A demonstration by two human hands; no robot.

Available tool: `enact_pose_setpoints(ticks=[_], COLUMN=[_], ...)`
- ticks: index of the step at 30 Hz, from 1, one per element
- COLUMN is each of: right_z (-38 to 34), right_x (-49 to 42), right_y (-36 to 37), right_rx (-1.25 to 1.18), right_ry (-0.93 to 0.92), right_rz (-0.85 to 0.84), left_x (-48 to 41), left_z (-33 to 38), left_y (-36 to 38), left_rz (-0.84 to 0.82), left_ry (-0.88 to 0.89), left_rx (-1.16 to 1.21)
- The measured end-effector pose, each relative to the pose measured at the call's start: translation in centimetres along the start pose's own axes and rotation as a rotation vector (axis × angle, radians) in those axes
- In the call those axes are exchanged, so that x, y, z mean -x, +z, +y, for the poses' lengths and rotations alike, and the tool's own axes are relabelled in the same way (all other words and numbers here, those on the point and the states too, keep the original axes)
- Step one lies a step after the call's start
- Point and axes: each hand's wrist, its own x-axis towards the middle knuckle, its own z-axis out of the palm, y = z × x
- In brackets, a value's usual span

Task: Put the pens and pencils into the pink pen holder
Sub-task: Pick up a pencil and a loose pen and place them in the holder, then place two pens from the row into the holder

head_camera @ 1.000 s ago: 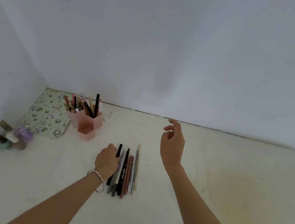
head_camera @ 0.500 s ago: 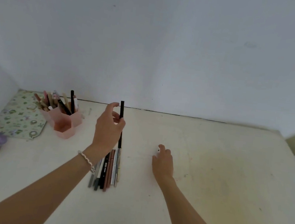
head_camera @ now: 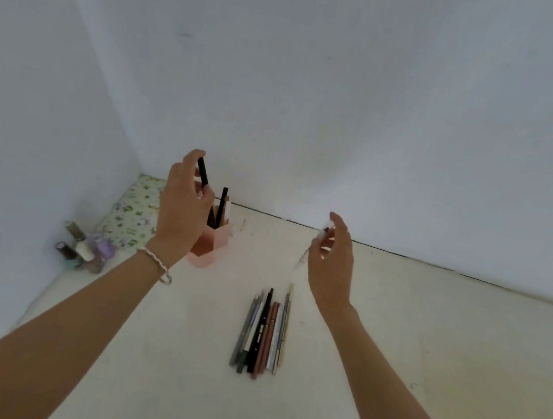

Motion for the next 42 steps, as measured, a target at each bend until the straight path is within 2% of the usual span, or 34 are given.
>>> enact_pose_setpoints(ticks=[4, 8, 11, 18, 22, 25, 27, 29, 32, 34, 37, 42], right_z=[-3.2, -4.4, -5.0, -5.3, -4.3, -3.7, -3.7, -3.4, -2.5, -1.7, -0.2, 2.2], right_x=[-0.8, -1.5, -2.0, -2.3, -1.7, -1.4, -1.4, -1.5, -1.9, -1.9, -1.3, 0.9], right_y=[2.1, 3.7, 5.3, 12.0, 14.6, 14.9, 14.0, 12.4, 9.2, 6.7, 3.1, -0.9], right_rx=[-0.101, -0.175, -0.212, -0.23, -0.009, 0.163, 0.141, 0.101, 0.077, 0.069, 0.1, 0.145], right_ry=[-0.08, -0.089, -0.089, -0.121, -0.193, -0.358, -0.33, -0.263, -0.148, -0.085, -0.014, 0.083], right_rz=[0.001, -0.037, -0.061, -0.152, -0.28, -0.258, -0.224, -0.18, -0.141, -0.119, -0.074, -0.005], left_x=[-1.1, -1.7, -1.8, -2.6, -1.7, 0.5, 3.0, 5.9, 9.9, 11.7, 13.6, 14.7], left_z=[-1.4, -2.9, -4.3, -3.7, -2.7, -2.2, -1.8, -1.8, -2.6, -2.7, -2.2, -1.5], left_y=[0.7, 2.0, 2.4, -1.3, -2.7, -2.3, -1.1, 0.8, 4.5, 6.3, 8.0, 9.3], left_rz=[-0.075, -0.12, -0.127, 0.011, 0.063, 0.09, 0.001, -0.229, -0.606, -0.747, -0.803, -0.761], left_ry=[0.075, 0.242, 0.25, 0.177, 0.196, 0.198, 0.128, -0.042, -0.268, -0.374, -0.398, -0.406], left_rx=[-0.154, -0.42, -0.558, -0.287, -0.207, -0.128, -0.074, -0.059, -0.18, -0.246, -0.313, -0.362])
